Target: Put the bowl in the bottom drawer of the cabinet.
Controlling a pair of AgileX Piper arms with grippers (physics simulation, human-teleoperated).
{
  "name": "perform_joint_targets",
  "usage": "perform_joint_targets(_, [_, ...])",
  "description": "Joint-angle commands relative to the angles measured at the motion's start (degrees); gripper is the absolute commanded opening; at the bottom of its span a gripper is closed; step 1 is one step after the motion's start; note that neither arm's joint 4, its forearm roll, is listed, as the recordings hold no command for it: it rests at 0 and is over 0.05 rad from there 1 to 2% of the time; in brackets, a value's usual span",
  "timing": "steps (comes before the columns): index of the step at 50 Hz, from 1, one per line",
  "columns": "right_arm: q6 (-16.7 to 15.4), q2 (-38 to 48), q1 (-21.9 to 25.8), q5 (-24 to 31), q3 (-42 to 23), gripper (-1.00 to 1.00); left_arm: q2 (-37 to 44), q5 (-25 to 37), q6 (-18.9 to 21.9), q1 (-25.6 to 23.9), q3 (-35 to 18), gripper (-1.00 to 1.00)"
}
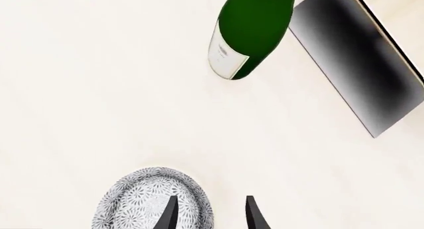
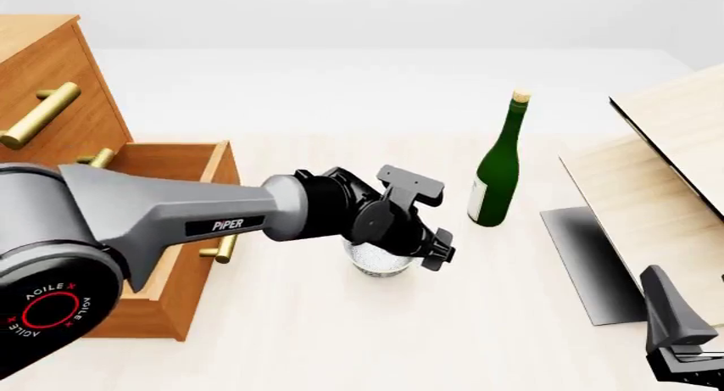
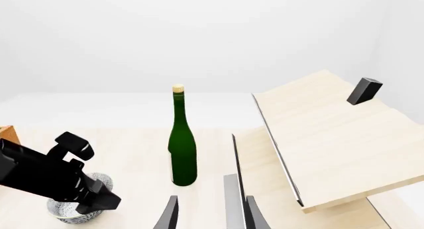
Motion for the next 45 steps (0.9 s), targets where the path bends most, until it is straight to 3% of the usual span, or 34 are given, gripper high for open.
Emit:
perform_joint_targets(1, [0.0, 0.0, 0.0, 0.0, 0.0, 1.0, 0.6, -0.6, -0.6, 0.4, 0.3, 1.0])
perform_joint_targets(45, [0.0, 0.0, 0.0, 0.0, 0.0, 1.0, 2.9, -3.1, -1.8, 1.0, 1.4, 1.0])
